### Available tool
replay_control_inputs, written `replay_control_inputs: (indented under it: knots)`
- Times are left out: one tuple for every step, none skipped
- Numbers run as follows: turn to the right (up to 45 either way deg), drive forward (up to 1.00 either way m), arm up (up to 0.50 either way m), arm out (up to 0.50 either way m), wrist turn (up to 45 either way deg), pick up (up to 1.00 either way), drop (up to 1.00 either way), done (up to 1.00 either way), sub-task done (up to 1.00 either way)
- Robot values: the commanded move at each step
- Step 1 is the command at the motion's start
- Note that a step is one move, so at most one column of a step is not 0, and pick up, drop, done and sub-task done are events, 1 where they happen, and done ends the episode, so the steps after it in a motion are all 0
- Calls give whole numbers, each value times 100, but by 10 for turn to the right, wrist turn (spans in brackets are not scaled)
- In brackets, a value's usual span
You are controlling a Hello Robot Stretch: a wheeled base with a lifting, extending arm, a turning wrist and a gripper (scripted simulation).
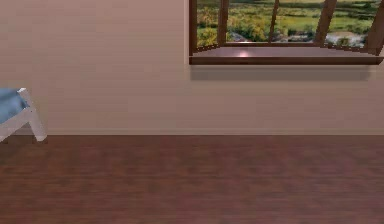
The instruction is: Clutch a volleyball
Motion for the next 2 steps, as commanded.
replay_control_inputs:
  knots:
    - [0, 0, 16, 0, 0, 0, 0, 0, 0]
    - [0, 0, 0, 44, 0, 0, 0, 0, 0]
